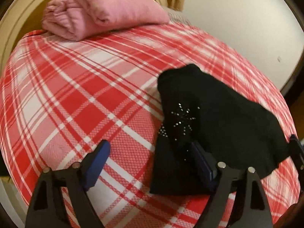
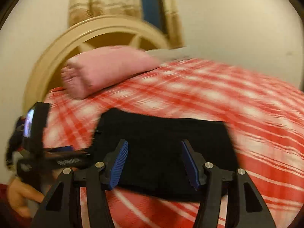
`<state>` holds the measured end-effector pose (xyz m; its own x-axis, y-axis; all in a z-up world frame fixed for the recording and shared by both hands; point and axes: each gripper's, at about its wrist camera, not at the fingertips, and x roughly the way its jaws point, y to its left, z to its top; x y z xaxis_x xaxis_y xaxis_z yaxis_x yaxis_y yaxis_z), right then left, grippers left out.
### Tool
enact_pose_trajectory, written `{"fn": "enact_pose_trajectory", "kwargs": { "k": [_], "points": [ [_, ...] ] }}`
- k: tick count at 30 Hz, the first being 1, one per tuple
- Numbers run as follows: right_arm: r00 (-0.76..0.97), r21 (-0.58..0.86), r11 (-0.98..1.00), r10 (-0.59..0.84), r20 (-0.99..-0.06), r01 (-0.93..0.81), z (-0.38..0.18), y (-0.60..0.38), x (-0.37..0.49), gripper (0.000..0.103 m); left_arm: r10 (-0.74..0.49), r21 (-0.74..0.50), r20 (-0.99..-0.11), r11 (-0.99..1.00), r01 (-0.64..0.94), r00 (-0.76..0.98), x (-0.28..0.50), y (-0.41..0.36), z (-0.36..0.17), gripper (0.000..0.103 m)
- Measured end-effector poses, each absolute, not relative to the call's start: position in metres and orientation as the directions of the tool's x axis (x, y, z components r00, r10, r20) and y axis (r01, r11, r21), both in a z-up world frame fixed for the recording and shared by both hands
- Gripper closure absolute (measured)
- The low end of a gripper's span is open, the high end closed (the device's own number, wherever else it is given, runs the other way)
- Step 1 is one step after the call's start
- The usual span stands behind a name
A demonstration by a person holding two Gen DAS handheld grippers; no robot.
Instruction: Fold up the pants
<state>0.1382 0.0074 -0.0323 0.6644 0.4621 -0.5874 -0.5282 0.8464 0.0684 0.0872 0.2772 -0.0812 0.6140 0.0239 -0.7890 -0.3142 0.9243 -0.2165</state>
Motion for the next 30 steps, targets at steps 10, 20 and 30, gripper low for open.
{"fn": "enact_pose_trajectory", "kwargs": {
  "k": [10, 20, 30],
  "points": [
    [0.421, 0.122, 0.744, 0.496, -0.759, -0.657, -0.093, 0.097, 0.211, 0.044, 0.142, -0.246, -0.795, 0.813, -0.527, 0.59, 0.062, 0.278, -0.085, 0.03],
    [0.494, -0.025, 0.765, 0.39, -0.777, -0.643, -0.107, 0.131, 0.234, 0.039, 0.142, -0.23, -0.817, 0.808, -0.542, 0.558, 0.057, 0.294, -0.085, 0.009],
    [0.595, 0.181, 0.816, 0.533, -0.602, -0.549, -0.049, 0.051, 0.183, 0.039, 0.232, -0.111, -0.773, 0.868, -0.485, 0.591, 0.05, 0.287, -0.073, 0.009]
  ]
}}
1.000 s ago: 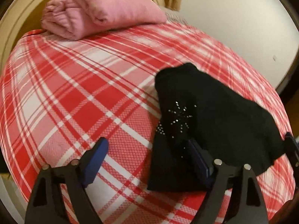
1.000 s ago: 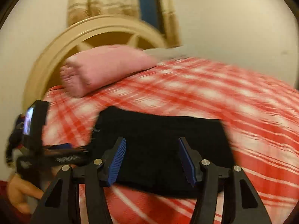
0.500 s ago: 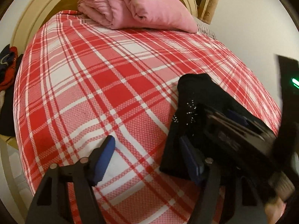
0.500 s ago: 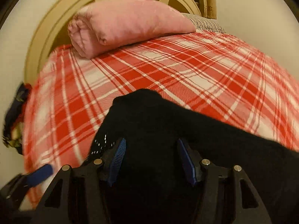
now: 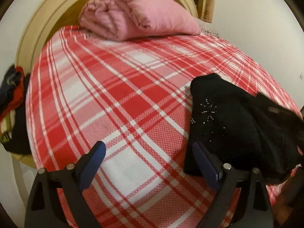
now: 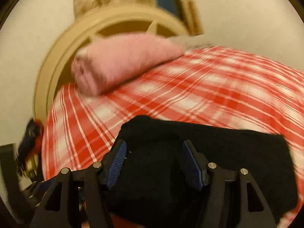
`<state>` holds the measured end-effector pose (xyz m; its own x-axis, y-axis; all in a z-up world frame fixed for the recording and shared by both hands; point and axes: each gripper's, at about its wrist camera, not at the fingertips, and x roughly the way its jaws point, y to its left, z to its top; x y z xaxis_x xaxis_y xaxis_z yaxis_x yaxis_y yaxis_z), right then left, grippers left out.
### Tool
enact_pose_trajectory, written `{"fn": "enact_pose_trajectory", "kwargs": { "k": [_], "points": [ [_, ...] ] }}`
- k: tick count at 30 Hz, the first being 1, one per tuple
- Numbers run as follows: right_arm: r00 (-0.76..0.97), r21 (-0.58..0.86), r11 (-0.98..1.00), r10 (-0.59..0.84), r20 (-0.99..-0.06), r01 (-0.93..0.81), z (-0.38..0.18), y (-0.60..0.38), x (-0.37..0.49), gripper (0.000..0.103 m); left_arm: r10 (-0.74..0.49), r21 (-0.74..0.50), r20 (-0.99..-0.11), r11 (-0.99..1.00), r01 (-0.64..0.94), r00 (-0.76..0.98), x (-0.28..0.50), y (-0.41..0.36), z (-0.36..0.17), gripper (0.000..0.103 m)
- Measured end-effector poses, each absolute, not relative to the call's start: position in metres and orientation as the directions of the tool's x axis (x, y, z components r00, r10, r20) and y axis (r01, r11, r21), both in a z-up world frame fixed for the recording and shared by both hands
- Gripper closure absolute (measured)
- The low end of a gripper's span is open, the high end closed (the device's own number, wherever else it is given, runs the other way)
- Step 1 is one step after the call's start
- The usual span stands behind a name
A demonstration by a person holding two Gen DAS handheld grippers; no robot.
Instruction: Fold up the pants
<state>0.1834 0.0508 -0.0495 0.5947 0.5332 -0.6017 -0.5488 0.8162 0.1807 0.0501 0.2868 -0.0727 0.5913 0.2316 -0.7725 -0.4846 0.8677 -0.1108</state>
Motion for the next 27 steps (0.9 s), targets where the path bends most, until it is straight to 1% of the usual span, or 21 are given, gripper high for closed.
{"fn": "enact_pose_trajectory", "kwargs": {
  "k": [3, 5, 9, 11, 12, 15, 18, 22, 23, 24, 26, 27],
  "points": [
    [0.656, 0.199, 0.855, 0.499, -0.566, -0.479, -0.035, 0.016, 0.159, 0.039, 0.278, -0.041, -0.729, 0.894, -0.445, 0.626, 0.044, 0.273, -0.056, 0.009],
    [0.686, 0.205, 0.874, 0.475, -0.552, -0.44, -0.029, -0.002, 0.143, 0.039, 0.292, -0.021, -0.697, 0.904, -0.426, 0.655, 0.037, 0.264, -0.043, 0.009],
    [0.728, 0.198, 0.908, 0.415, -0.546, -0.37, -0.024, -0.029, 0.109, 0.039, 0.267, -0.031, -0.659, 0.924, -0.381, 0.703, 0.025, 0.253, -0.024, 0.007],
    [0.74, 0.203, 0.924, 0.382, -0.553, -0.325, -0.027, -0.041, 0.091, 0.039, 0.245, -0.03, -0.646, 0.938, -0.345, 0.723, 0.018, 0.244, -0.017, 0.003],
    [0.737, 0.21, 0.928, 0.372, -0.564, -0.308, -0.029, -0.046, 0.084, 0.039, 0.24, -0.019, -0.642, 0.944, -0.328, 0.728, 0.015, 0.239, -0.015, 0.003],
    [0.728, 0.222, 0.932, 0.363, -0.581, -0.288, -0.032, -0.059, 0.063, 0.039, 0.232, 0.011, -0.632, 0.957, -0.291, 0.739, 0.005, 0.224, -0.01, 0.002],
    [0.745, 0.222, 0.937, 0.348, -0.569, -0.268, -0.023, -0.069, 0.044, 0.039, 0.214, 0.025, -0.627, 0.967, -0.255, 0.749, -0.009, 0.213, -0.003, 0.001],
    [0.793, 0.229, 0.937, 0.346, -0.501, -0.263, 0.003, -0.079, 0.018, 0.038, 0.197, 0.021, -0.597, 0.973, -0.23, 0.778, -0.029, 0.207, 0.01, 0.0],
    [0.807, 0.231, 0.936, 0.346, -0.479, -0.265, 0.012, -0.08, 0.011, 0.037, 0.198, 0.023, -0.587, 0.973, -0.228, 0.785, -0.034, 0.206, 0.014, 0.0],
    [0.82, 0.233, 0.935, 0.349, -0.454, -0.269, 0.02, -0.082, 0.004, 0.033, 0.203, 0.028, -0.573, 0.973, -0.228, 0.794, -0.04, 0.206, 0.019, 0.0],
    [0.845, 0.228, 0.936, 0.341, -0.411, -0.267, 0.033, -0.084, -0.009, 0.029, 0.208, 0.035, -0.555, 0.973, -0.227, 0.805, -0.047, 0.205, 0.025, 0.0],
    [0.858, 0.222, 0.937, 0.337, -0.387, -0.268, 0.04, -0.085, -0.017, 0.028, 0.213, 0.039, -0.55, 0.973, -0.229, 0.808, -0.05, 0.204, 0.027, 0.0]
  ]
}}
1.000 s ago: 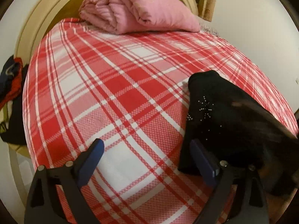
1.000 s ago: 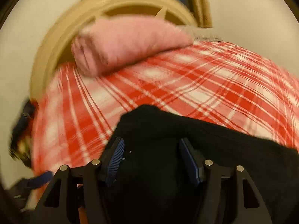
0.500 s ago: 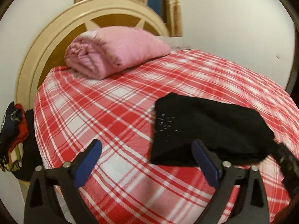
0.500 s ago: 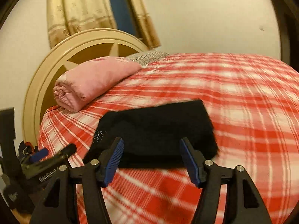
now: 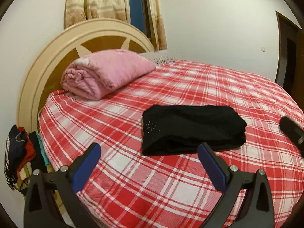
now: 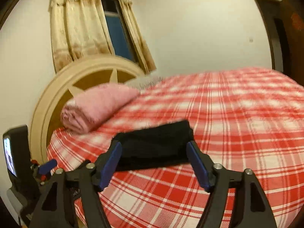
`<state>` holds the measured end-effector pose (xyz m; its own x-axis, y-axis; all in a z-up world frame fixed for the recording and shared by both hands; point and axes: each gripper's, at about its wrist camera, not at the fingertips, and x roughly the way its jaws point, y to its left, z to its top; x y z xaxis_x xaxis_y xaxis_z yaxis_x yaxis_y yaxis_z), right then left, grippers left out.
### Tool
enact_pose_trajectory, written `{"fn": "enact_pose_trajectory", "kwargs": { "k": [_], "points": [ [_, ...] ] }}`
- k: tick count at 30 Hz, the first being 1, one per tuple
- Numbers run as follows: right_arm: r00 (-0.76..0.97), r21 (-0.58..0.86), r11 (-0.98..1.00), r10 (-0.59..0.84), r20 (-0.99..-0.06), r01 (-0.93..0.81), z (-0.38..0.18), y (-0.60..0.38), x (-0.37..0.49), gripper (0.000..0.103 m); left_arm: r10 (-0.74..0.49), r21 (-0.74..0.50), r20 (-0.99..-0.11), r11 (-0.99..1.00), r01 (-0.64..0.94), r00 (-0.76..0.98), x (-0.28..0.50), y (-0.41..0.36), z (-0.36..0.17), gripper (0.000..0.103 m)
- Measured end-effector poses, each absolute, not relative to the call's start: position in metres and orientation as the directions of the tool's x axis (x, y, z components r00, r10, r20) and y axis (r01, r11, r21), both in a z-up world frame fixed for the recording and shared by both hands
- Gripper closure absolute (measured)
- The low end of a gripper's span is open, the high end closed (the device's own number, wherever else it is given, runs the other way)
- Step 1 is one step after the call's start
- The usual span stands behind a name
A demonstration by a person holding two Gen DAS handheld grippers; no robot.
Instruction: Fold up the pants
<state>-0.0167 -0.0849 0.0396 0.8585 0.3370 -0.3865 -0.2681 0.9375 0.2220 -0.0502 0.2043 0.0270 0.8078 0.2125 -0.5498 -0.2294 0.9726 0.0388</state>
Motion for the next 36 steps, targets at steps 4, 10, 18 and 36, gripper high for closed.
{"fn": "enact_pose_trajectory", "kwargs": {
  "k": [4, 10, 18, 36],
  "points": [
    [0.874, 0.204, 0.938, 0.338, -0.348, -0.281, 0.052, -0.083, -0.03, 0.028, 0.22, 0.053, -0.532, 0.973, -0.227, 0.818, -0.06, 0.204, 0.034, 0.0],
    [0.878, 0.21, 0.936, 0.341, -0.336, -0.283, 0.053, -0.083, -0.037, 0.028, 0.224, 0.05, -0.505, 0.972, -0.23, 0.834, -0.069, 0.203, 0.04, 0.0],
    [0.88, 0.226, 0.938, 0.33, -0.342, -0.264, 0.049, -0.09, -0.035, 0.028, 0.225, 0.059, -0.499, 0.972, -0.227, 0.837, -0.068, 0.2, 0.042, 0.0],
    [0.904, 0.209, 0.949, 0.292, -0.313, -0.234, 0.053, -0.095, -0.041, 0.028, 0.251, 0.091, -0.484, 0.967, -0.237, 0.838, -0.067, 0.195, 0.045, 0.0]
  ]
}}
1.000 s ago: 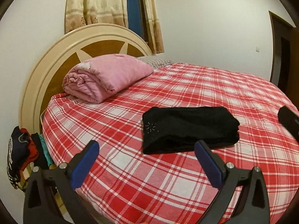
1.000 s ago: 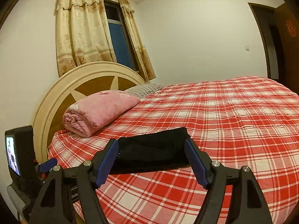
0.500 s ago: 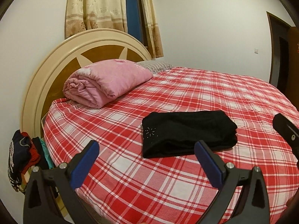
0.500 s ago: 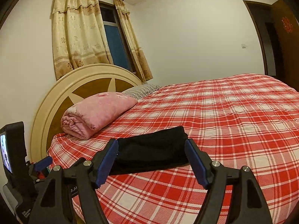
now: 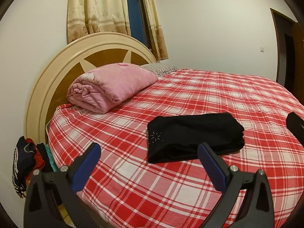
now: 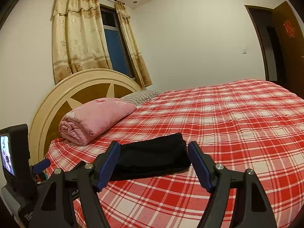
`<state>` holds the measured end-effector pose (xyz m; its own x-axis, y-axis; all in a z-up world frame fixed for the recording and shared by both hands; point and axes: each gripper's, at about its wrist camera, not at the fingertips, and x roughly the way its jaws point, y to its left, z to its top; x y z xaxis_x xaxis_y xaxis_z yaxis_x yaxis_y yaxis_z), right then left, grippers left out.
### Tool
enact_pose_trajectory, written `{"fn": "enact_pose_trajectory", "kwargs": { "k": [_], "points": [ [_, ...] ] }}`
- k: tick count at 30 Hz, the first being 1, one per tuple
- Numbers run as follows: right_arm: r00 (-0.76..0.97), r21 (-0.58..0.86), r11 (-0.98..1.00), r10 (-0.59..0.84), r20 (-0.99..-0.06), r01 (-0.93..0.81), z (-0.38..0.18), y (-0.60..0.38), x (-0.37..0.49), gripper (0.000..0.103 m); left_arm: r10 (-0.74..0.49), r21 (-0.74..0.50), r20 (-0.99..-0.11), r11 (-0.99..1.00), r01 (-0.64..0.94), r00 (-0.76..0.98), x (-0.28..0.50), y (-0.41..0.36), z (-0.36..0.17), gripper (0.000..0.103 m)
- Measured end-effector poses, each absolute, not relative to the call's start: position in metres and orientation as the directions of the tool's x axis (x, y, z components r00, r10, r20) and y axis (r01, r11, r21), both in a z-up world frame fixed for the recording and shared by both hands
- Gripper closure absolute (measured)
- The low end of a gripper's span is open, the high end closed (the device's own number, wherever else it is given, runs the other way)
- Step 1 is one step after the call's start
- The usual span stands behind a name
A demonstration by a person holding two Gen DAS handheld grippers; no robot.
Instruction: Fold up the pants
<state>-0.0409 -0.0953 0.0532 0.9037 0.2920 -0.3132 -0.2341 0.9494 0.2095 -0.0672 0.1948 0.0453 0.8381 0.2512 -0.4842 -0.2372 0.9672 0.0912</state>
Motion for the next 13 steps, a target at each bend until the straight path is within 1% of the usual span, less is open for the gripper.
{"fn": "enact_pose_trajectory", "kwargs": {
  "k": [7, 13],
  "points": [
    [0.91, 0.204, 0.954, 0.277, -0.309, -0.221, 0.054, -0.0988, -0.0433, 0.028, 0.182, 0.035, -0.505, 0.981, -0.191, 0.844, -0.0642, 0.1999, 0.0464, 0.0],
    [0.91, 0.217, 0.953, 0.274, -0.31, -0.213, 0.0526, -0.1005, -0.0434, 0.028, 0.197, 0.057, -0.497, 0.979, -0.195, 0.845, -0.0629, 0.1975, 0.0469, 0.0]
  ]
}}
